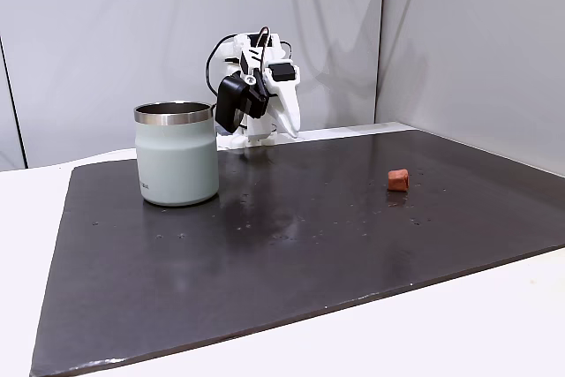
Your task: Grasp a cube and put it in the cup.
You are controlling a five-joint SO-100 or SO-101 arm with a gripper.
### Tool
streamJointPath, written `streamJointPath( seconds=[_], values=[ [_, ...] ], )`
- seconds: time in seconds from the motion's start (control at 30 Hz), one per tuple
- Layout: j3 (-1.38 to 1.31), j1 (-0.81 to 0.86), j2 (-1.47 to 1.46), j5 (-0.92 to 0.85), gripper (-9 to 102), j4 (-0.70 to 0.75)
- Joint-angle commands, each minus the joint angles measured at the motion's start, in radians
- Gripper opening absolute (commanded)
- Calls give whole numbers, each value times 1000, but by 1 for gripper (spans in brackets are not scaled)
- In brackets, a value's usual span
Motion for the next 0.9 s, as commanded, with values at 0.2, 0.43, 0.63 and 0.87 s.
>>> streamJointPath(
  seconds=[0.2, 0.43, 0.63, 0.87],
  values=[
    [-6, -46, 12, -49, 0, 2],
    [-6, -49, 12, -51, 0, 0],
    [-51, -66, 12, -52, 0, 37],
    [-276, -120, -193, -51, 0, 74]
  ],
)
